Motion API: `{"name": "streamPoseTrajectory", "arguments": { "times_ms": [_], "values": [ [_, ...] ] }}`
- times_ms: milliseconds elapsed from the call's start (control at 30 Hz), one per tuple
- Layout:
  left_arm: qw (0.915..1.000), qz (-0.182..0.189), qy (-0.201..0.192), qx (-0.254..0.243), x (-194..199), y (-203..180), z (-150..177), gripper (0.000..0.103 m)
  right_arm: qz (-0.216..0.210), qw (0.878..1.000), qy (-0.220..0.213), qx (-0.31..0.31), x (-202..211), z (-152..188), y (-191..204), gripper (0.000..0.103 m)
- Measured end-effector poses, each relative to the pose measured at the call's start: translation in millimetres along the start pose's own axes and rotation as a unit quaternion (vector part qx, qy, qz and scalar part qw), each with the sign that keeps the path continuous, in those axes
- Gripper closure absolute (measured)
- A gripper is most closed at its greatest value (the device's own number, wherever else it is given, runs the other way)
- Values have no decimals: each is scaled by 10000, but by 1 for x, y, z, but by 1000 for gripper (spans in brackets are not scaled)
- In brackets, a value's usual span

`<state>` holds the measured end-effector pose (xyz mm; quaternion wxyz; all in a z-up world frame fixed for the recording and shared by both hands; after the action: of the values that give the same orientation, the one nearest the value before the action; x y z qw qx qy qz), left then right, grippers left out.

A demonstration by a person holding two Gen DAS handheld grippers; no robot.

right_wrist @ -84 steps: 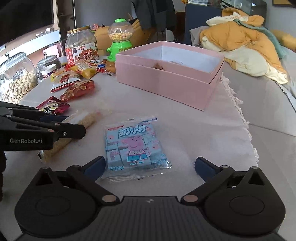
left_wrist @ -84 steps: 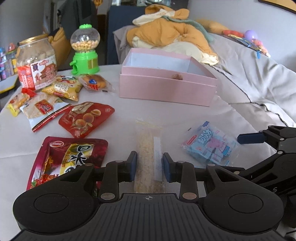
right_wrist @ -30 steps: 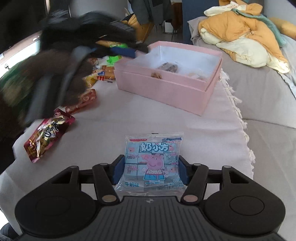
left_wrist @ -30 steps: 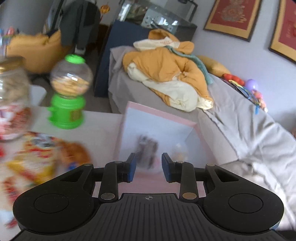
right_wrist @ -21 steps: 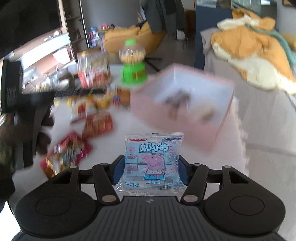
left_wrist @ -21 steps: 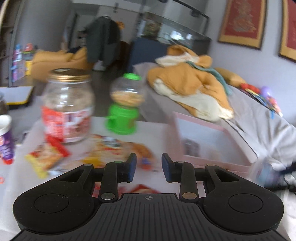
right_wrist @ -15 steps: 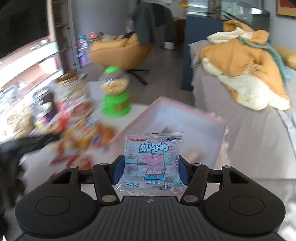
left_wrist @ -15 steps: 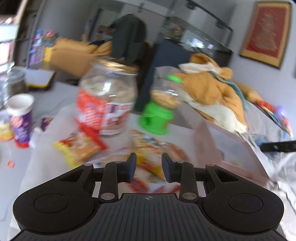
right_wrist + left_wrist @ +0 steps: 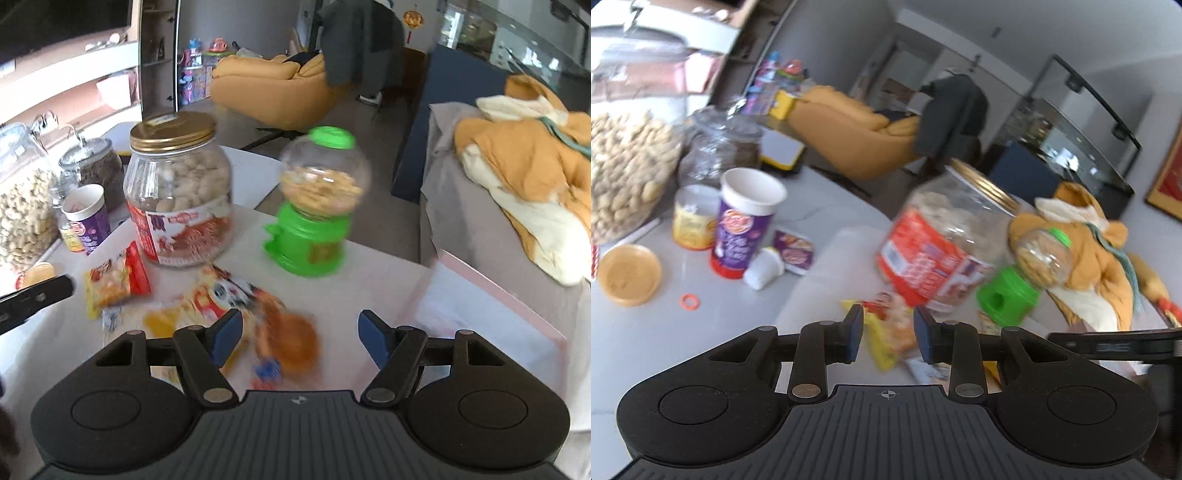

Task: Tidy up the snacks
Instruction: 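Lower the Peppa Pig packet into the pink box and open the right tool, then grasp the yellow cartoon-boy packet with the left tool while the right tool grasps the round cake packet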

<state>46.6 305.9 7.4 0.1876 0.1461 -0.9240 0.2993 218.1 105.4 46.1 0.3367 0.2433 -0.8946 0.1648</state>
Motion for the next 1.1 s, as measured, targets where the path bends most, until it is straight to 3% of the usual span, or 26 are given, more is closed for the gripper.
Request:
{"name": "streamPoseTrajectory", "arguments": {
  "times_ms": [100, 167, 233, 333, 500, 600, 700, 767, 833, 933, 1033, 1100],
  "values": [
    [9997, -110, 73, 186, -6, 15, -1, 69, 308, 9991, 263, 128, -42, -10, 11, 34],
    [9996, -142, 64, 243, -7, 20, -1, 69, 308, 9980, 551, 32, -62, -12, 9, 44],
    [9996, -133, 35, 253, -5, 21, 1, 69, 61, 9972, 740, -62, -64, -8, 9, 62],
    [9999, -26, 68, 97, -11, 14, -1, 69, -290, 9956, 888, -42, -47, 6, 12, 63],
    [9961, -102, 231, -842, -44, -3, -13, 69, -984, 9876, 1208, -194, -18, 41, 11, 70],
    [9934, -246, 472, -1016, -69, 0, -18, 68, -1215, 9833, 1325, -294, -9, 62, 8, 71],
    [9925, -11, 643, -1037, -74, -1, -18, 67, -1169, 9879, 1010, -153, 5, 69, 5, 70],
    [9883, 126, 765, -1313, -68, -11, -11, 67, -1163, 9895, 812, -283, 8, 54, -5, 63],
    [9802, 259, 894, -1750, -58, -24, 0, 67, -1138, 9894, 683, -593, 3, 37, -15, 48],
    [9660, 549, 1118, -2267, -45, -38, 15, 65, -801, 9938, 459, -619, -19, 11, -21, 38],
    [9502, 627, 1248, -2786, -33, -47, 28, 63, -397, 9969, 530, -416, -50, 3, -17, 38],
    [9491, 642, 1338, -2778, -30, -45, 29, 62, -227, 9966, 726, -312, -67, 6, -12, 47]
  ]
}}
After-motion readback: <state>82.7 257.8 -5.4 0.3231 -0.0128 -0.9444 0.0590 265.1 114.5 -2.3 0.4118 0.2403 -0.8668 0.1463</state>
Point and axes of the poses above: each gripper's, at about its wrist camera, not at the fingertips, and x roughly against the way its jaws point, y to its left, z to its underside, the point moved 4 cm from there along -x, roughly the way its jaws point
